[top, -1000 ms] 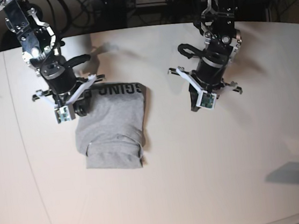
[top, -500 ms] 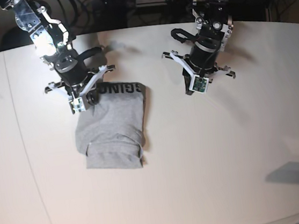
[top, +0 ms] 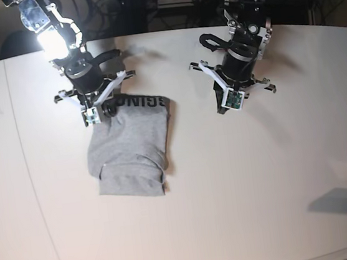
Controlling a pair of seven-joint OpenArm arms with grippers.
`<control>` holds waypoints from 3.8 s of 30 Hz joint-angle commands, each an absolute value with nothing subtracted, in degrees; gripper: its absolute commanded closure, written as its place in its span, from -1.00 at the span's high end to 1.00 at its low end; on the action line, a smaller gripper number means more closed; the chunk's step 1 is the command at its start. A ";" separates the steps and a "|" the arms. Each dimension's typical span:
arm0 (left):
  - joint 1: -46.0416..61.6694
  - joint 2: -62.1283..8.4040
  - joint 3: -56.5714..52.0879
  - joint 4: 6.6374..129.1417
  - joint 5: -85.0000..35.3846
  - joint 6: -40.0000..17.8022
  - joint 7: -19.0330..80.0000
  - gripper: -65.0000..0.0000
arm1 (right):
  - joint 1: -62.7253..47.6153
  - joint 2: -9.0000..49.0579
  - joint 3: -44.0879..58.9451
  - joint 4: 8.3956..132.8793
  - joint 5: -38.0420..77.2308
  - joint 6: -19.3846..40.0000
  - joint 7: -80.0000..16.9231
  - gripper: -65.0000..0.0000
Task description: Fold the T-shirt properly
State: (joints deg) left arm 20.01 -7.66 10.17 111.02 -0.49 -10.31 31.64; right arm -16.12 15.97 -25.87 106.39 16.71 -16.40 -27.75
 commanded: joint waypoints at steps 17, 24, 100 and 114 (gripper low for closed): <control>11.82 0.84 27.38 114.24 -0.31 -9.63 30.46 -1.00 | -13.23 15.96 -25.89 113.19 16.66 -15.96 -30.29 -1.00; 12.00 1.27 27.91 106.33 -0.31 -9.54 30.11 -1.00 | -13.49 15.87 -25.63 113.10 16.66 -15.96 -30.29 -1.00; 7.87 -2.51 21.32 95.96 -0.40 -9.54 33.54 -1.00 | -10.42 15.96 -25.27 100.62 16.66 -16.04 -33.01 -1.00; 8.48 -2.51 21.32 111.87 -0.31 -8.40 33.89 -1.00 | -10.15 17.54 -25.36 112.75 16.66 -16.04 -33.54 -1.00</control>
State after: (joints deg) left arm 9.08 -2.70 21.32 110.54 -0.16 -8.73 35.55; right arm -10.79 17.15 -25.52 111.50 16.78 -15.99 -34.85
